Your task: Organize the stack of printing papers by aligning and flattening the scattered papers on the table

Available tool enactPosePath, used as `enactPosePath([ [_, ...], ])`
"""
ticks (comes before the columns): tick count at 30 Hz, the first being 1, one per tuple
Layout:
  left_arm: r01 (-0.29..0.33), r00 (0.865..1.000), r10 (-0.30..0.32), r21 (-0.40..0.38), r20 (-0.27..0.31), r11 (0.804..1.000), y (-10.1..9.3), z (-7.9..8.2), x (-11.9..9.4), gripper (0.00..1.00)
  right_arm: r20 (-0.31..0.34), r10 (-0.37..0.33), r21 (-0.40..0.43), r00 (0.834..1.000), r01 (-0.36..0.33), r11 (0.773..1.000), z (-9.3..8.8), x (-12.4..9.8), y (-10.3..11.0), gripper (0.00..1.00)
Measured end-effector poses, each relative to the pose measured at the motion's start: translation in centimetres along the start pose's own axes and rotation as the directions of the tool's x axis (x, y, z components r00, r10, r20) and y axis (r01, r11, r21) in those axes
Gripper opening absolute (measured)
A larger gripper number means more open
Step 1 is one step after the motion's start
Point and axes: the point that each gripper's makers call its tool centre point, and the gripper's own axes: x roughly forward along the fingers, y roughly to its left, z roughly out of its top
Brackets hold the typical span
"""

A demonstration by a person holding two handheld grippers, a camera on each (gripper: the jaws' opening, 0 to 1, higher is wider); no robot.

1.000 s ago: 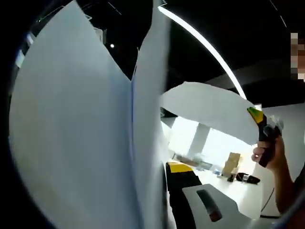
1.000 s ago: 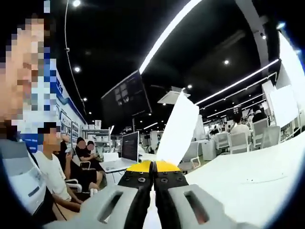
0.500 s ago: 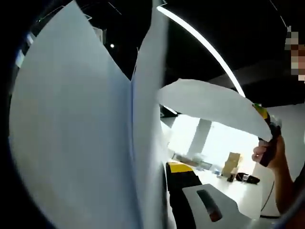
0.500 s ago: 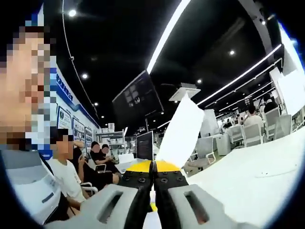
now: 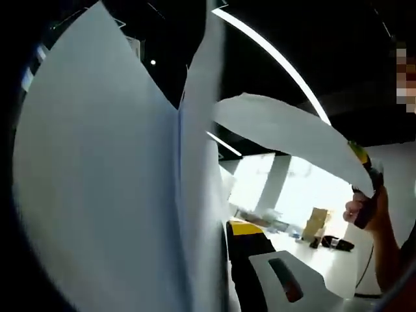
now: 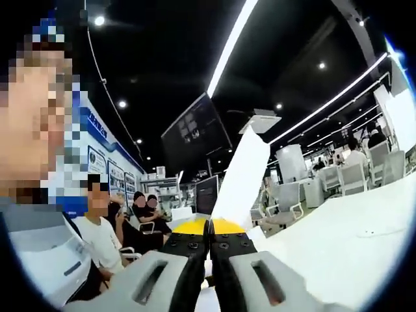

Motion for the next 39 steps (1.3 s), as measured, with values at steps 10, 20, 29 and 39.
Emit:
enactPosePath([
  [10, -0.001, 1.000, 0.001, -0.001, 0.001, 1.000, 0.0, -0.1, 0.0, 0.09, -0.062, -0.020, 0.026, 0.998, 0.022, 0.999, -1.8, 0.1, -1.2, 0.00],
  [20, -0.001, 1.000, 0.001, -0.003, 0.000, 1.000, 0.0, -0.1, 0.1, 0.09, -0.124, -0.092, 0.106, 0.988, 0.105, 0.989, -5.5, -0.9, -5.6, 0.00],
  [29, -0.001, 1.000, 0.001, 0.001, -0.006, 1.000, 0.0, -0.3, 0.2, 0.09, -0.159, -0.153, 0.181, 0.975, 0.181, 0.967, -8.6, -2.3, -9.0, 0.00],
  [39, 0.006, 1.000, -0.006, -0.005, 0.000, 1.000, -0.1, -0.2, 0.1, 0.09, -0.186, -0.178, 0.197, 0.966, 0.214, 0.957, -10.3, -2.8, -10.0, 0.00],
])
